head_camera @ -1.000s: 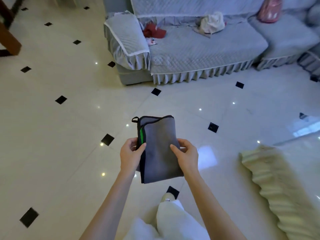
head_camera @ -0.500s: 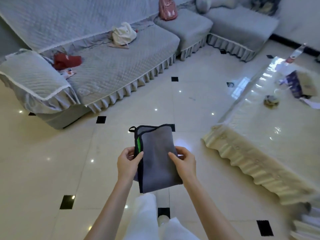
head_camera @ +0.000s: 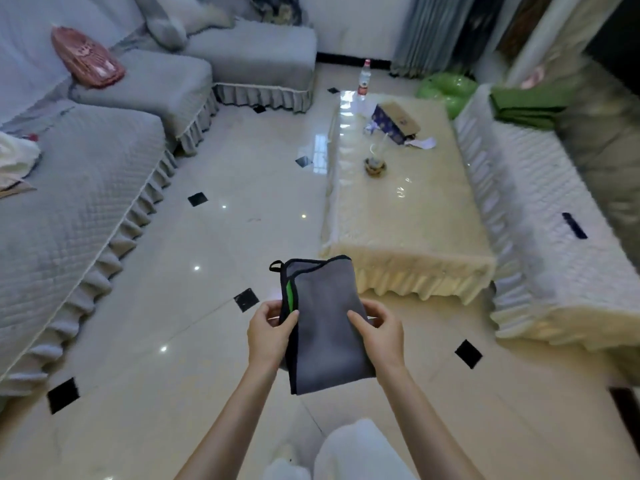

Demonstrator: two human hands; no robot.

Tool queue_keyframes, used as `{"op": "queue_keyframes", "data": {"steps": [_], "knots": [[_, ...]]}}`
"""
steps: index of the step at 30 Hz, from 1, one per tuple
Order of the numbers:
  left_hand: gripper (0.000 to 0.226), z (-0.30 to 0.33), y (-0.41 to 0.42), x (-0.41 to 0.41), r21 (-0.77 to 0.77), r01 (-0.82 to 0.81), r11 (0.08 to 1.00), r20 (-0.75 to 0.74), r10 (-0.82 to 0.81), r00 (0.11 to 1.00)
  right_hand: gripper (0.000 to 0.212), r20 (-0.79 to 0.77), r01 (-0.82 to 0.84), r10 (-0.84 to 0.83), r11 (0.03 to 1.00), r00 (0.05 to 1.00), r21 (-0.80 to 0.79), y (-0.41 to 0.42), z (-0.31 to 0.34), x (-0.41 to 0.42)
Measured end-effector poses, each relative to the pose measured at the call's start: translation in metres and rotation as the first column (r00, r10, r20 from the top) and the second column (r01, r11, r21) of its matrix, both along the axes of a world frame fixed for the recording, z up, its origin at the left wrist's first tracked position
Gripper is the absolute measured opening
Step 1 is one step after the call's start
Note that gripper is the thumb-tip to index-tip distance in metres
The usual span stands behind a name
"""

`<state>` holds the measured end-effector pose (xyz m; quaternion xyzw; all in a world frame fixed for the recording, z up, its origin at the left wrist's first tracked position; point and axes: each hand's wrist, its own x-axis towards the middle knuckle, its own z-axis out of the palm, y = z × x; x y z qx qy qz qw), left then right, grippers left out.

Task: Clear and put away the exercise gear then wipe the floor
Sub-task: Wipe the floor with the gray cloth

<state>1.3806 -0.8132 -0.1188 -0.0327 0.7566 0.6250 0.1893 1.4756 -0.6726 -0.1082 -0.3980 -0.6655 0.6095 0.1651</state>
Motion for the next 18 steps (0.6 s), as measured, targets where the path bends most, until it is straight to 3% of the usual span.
{"op": "queue_keyframes", "data": {"steps": [7, 18], "knots": [[0.018, -0.009, 0.107, -0.023, -0.012, 0.231, 0.973, 0.012, -0.231, 0.973, 0.021, -0.012, 0.245, -0.246, 0.969, 0.969, -0.019, 0.083, -0.009, 0.004], [0.020, -0.011, 0.305, -0.057, 0.017, 0.238, 0.971, 0.039, -0.239, 0.970, 0.017, 0.006, 0.342, -0.343, 0.933, 0.939, -0.113, 0.276, -0.015, -0.028]]}}
